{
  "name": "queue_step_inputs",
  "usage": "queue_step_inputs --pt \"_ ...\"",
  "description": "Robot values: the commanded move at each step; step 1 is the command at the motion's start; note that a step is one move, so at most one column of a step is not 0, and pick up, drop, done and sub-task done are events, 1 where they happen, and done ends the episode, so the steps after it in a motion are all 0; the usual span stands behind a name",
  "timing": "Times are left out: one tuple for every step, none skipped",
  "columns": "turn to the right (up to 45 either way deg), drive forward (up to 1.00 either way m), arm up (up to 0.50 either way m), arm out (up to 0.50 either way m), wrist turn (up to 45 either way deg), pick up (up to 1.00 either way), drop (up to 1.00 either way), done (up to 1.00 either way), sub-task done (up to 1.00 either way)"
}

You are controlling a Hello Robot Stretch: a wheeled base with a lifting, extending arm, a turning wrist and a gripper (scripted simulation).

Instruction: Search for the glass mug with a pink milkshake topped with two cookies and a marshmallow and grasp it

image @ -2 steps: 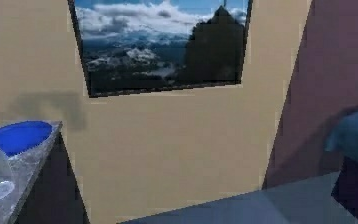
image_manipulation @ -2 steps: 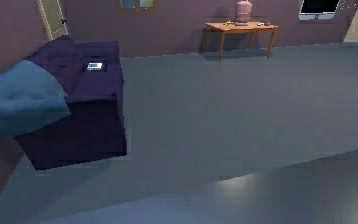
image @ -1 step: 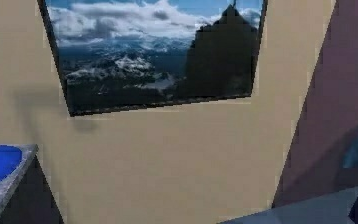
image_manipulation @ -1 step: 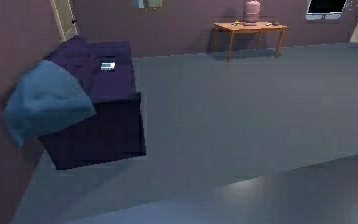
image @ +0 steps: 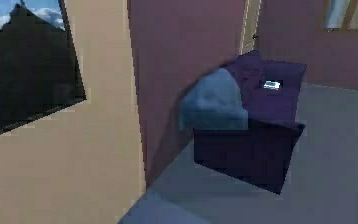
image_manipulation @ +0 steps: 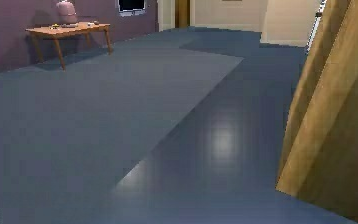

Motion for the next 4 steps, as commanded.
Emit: queue_step_inputs --pt "36.0 0.0 0.0 0.0 0.0 0.0 0.0 0.0 0.0" --pt "0.0 0.05 0.0 0.0 0.0 0.0 0.0 0.0 0.0" --pt "45.0 0.0 0.0 0.0 0.0 0.0 0.0 0.0 0.0" --pt "30.0 0.0 0.0 0.0 0.0 0.0 0.0 0.0 0.0"
